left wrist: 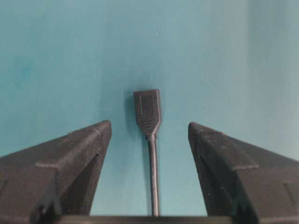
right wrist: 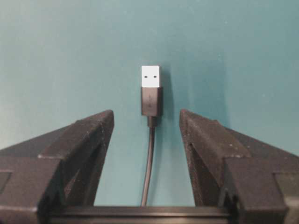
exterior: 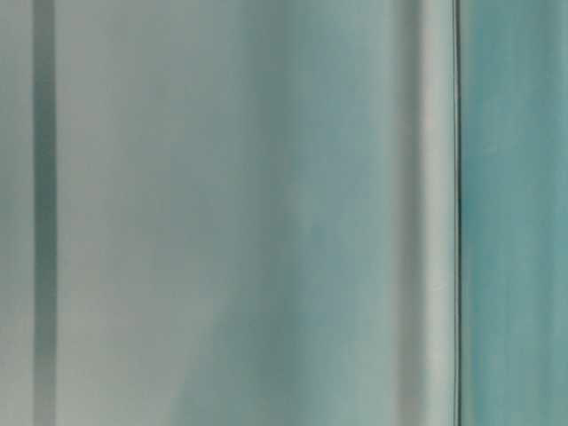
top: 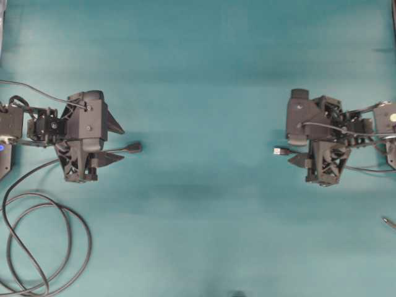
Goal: Insert the USB using both arms.
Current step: 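Close both grippers on the USB connector bodies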
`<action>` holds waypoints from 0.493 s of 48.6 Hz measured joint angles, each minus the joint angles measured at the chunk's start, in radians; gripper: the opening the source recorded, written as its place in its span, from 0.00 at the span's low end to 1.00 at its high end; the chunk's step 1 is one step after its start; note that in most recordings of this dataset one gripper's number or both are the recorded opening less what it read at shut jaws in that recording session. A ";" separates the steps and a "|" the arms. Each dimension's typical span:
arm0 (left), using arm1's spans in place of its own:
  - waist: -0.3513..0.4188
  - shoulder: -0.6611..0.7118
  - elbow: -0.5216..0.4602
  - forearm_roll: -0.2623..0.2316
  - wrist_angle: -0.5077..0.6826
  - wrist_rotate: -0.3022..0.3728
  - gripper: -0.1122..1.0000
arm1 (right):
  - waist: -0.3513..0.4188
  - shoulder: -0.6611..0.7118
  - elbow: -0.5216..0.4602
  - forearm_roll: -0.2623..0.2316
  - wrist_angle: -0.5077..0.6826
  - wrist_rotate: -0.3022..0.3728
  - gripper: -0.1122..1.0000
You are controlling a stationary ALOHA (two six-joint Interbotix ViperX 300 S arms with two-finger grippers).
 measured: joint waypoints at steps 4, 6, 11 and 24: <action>0.002 0.000 -0.002 -0.002 0.000 0.000 0.83 | 0.000 0.023 -0.006 0.000 0.000 0.000 0.64; 0.002 0.000 -0.002 0.000 0.000 0.000 0.83 | 0.000 0.034 -0.011 0.000 -0.002 0.000 0.63; 0.002 0.000 -0.002 0.000 0.000 0.000 0.83 | 0.000 0.044 -0.014 0.000 -0.002 0.000 0.63; 0.002 0.000 -0.006 0.000 0.002 0.000 0.83 | 0.002 0.048 -0.014 0.000 -0.003 0.000 0.55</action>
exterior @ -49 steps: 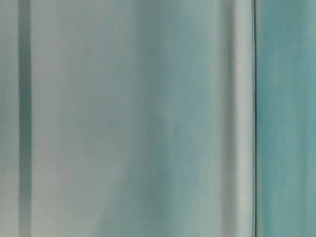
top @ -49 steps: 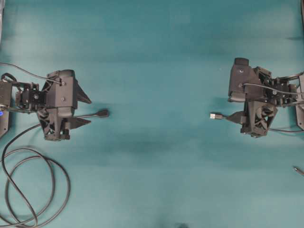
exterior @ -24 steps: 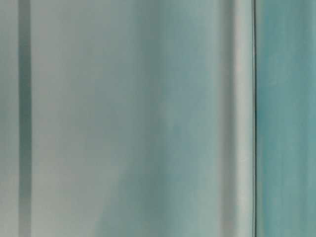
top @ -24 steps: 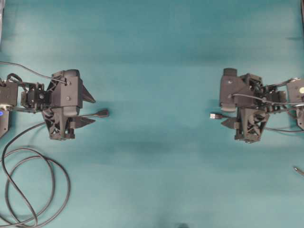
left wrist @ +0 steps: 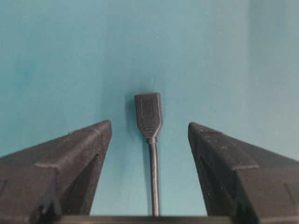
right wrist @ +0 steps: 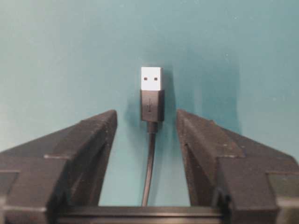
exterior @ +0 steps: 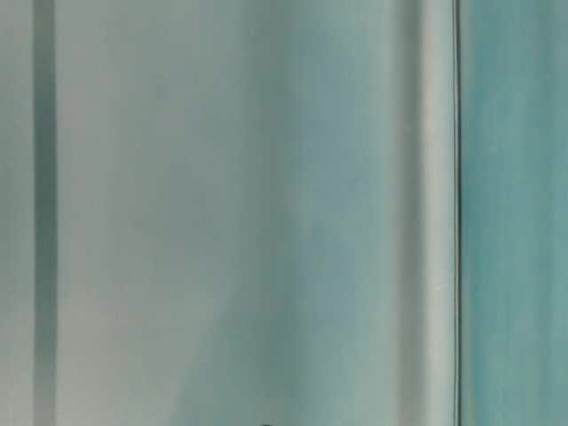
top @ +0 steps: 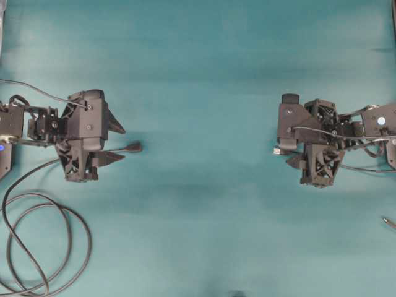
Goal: Insert the USB using both arms.
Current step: 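Close both grippers on the USB connector bodies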
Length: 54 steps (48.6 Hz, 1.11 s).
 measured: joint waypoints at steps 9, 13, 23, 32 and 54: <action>0.000 0.000 0.000 0.000 0.000 0.000 0.83 | -0.002 0.012 0.000 0.000 -0.018 0.000 0.48; 0.000 0.000 0.000 0.000 0.000 0.000 0.83 | -0.002 0.031 0.000 0.000 -0.023 -0.002 0.48; 0.002 0.000 0.000 -0.002 0.003 0.000 0.83 | -0.002 0.052 -0.012 0.000 -0.028 0.000 0.46; 0.000 0.000 0.000 0.000 0.005 0.000 0.83 | -0.002 0.052 -0.012 0.000 -0.028 -0.002 0.36; 0.002 0.037 -0.012 -0.002 0.008 0.000 0.79 | 0.000 0.052 -0.014 -0.002 -0.028 -0.002 0.33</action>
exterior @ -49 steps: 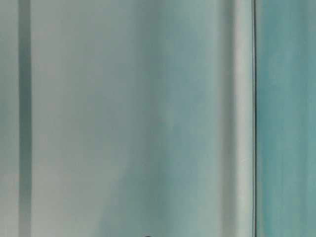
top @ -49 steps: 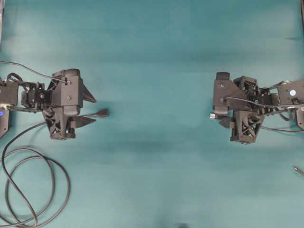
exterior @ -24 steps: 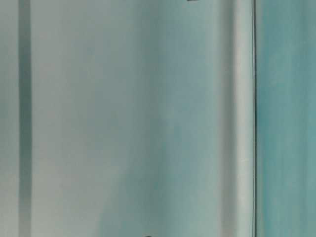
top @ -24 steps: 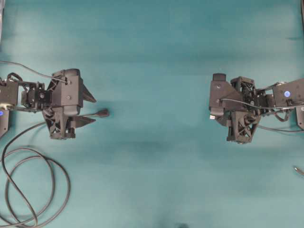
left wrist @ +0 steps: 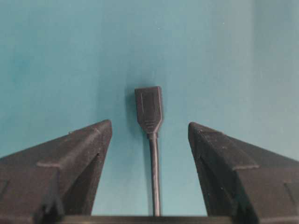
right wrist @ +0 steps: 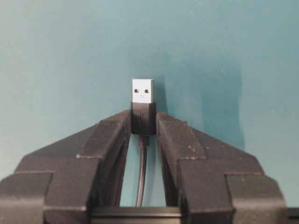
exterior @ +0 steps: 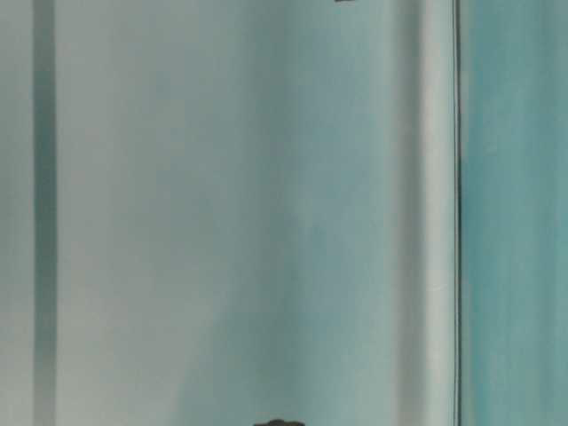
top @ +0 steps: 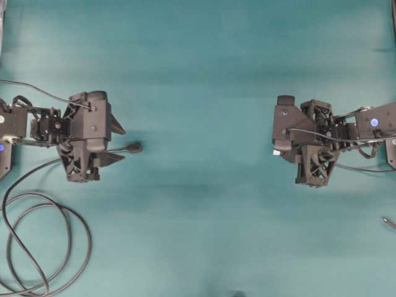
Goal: Insert the USB using both arms.
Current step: 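Close both grippers on the USB connector bodies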
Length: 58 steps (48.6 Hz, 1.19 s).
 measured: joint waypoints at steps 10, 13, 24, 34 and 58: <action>0.000 0.060 -0.028 0.002 0.000 0.002 0.78 | 0.000 0.000 -0.002 0.002 -0.002 0.000 0.33; 0.000 0.077 -0.034 0.002 0.000 0.000 0.78 | 0.000 0.000 -0.002 0.002 0.000 0.000 0.33; 0.002 0.118 -0.035 0.002 0.000 0.002 0.78 | -0.002 0.000 -0.002 0.002 0.000 0.002 0.33; 0.002 0.138 -0.040 0.002 -0.021 0.002 0.73 | 0.000 0.000 -0.002 0.000 0.000 0.002 0.33; 0.002 0.155 -0.044 0.003 -0.049 0.002 0.27 | 0.000 0.000 -0.002 0.002 -0.002 0.002 0.33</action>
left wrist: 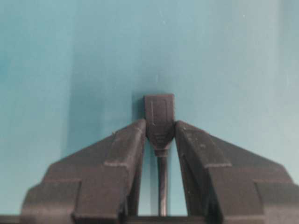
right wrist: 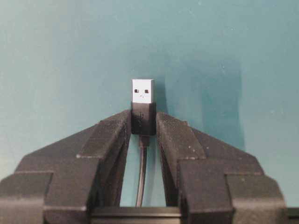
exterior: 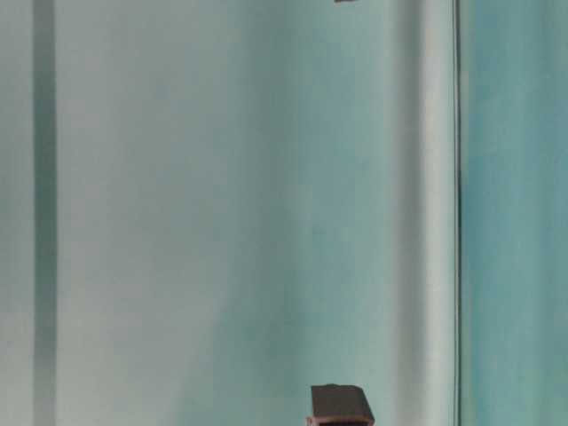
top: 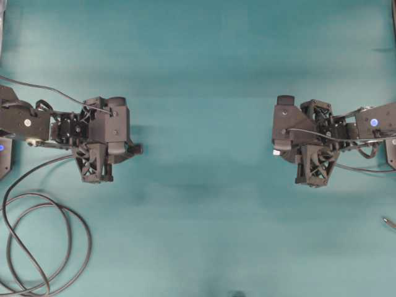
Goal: Insert the USB using both arms.
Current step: 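Close both grippers on the USB connector bodies, then lift both connectors and rotate them to face each other mid-table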
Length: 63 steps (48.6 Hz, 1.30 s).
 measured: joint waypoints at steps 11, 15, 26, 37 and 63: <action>-0.003 0.002 0.000 0.000 -0.014 0.000 0.27 | -0.002 0.000 0.002 -0.002 0.000 -0.002 0.33; -0.005 0.002 -0.002 0.000 -0.012 0.000 0.27 | 0.000 -0.002 0.000 0.000 0.002 0.000 0.33; -0.029 -0.043 -0.015 -0.002 0.031 0.000 0.27 | 0.002 -0.055 0.000 -0.008 0.034 -0.003 0.33; -0.049 -0.120 -0.035 -0.002 0.098 0.000 0.27 | 0.003 -0.172 0.003 -0.063 0.138 -0.003 0.33; -0.060 -0.153 -0.061 -0.043 -0.100 -0.532 0.27 | 0.035 -0.391 0.003 -0.221 0.273 -0.003 0.32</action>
